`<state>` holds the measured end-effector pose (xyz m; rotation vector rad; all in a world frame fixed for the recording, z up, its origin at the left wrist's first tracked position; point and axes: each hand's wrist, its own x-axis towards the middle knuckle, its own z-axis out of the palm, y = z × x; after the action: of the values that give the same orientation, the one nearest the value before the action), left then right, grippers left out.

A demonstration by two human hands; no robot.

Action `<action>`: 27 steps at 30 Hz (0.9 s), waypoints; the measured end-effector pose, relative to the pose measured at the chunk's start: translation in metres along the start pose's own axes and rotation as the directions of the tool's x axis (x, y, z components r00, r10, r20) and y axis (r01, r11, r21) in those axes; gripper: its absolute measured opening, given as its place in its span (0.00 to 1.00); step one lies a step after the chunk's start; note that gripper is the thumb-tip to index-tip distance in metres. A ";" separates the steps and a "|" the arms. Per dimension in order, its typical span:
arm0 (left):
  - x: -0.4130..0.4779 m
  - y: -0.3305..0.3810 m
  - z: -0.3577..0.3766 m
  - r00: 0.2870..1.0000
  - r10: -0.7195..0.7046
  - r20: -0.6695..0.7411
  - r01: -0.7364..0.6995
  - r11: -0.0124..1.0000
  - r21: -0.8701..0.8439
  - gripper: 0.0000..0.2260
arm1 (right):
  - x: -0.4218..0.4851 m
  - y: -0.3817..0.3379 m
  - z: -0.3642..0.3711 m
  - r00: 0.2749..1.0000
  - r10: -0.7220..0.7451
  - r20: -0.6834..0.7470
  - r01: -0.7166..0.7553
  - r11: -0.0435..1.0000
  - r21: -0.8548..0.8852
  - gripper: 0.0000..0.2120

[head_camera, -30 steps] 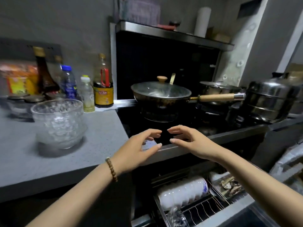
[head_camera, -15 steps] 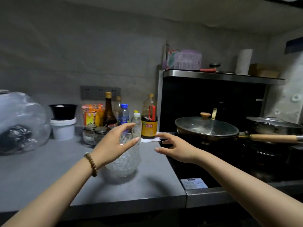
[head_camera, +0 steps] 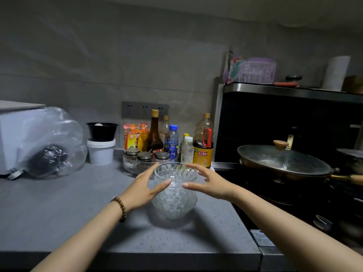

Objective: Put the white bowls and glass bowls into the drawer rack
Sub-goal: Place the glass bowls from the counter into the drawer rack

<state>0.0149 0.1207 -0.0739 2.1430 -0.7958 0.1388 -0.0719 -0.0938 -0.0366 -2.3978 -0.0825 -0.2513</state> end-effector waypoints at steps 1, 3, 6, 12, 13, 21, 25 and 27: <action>0.002 -0.002 0.002 1.000 -0.003 0.006 0.003 1.000 -0.015 0.44 | 0.002 0.000 0.002 1.000 0.004 0.001 -0.004 1.000 0.006 0.38; 0.005 -0.005 0.005 1.000 -0.002 0.018 0.003 1.000 -0.028 0.45 | 0.005 0.002 0.005 1.000 0.016 0.012 -0.017 1.000 0.016 0.37; 0.007 -0.006 0.010 1.000 0.009 0.011 -0.009 0.999 -0.044 0.46 | 0.007 0.008 0.009 1.000 0.024 -0.013 -0.024 0.999 0.028 0.35; 0.006 -0.006 0.016 0.996 0.040 -0.075 -0.046 0.995 -0.089 0.42 | 0.010 0.015 0.014 0.996 0.012 -0.094 -0.004 0.996 0.089 0.31; 0.006 -0.006 0.017 0.996 0.044 -0.079 -0.051 0.994 -0.092 0.42 | 0.009 0.016 0.014 0.994 0.010 -0.105 0.001 0.995 0.098 0.31; 0.006 0.027 0.008 0.976 0.137 -0.168 -0.159 0.980 -0.123 0.41 | -0.006 -0.006 -0.011 0.974 -0.079 -0.212 0.101 0.991 0.093 0.31; 0.002 0.065 0.014 0.963 0.169 -0.208 -0.220 0.943 -0.250 0.49 | -0.033 -0.016 -0.034 0.950 -0.096 -0.296 0.156 0.970 0.185 0.27; -0.004 0.085 0.026 0.965 0.174 -0.196 -0.234 0.908 -0.347 0.50 | -0.053 -0.014 -0.045 0.935 -0.090 -0.342 0.181 0.953 0.245 0.23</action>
<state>-0.0422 0.0642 -0.0353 1.6699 -0.8746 0.2490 -0.1326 -0.1132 -0.0051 -2.0481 -0.1219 -0.6583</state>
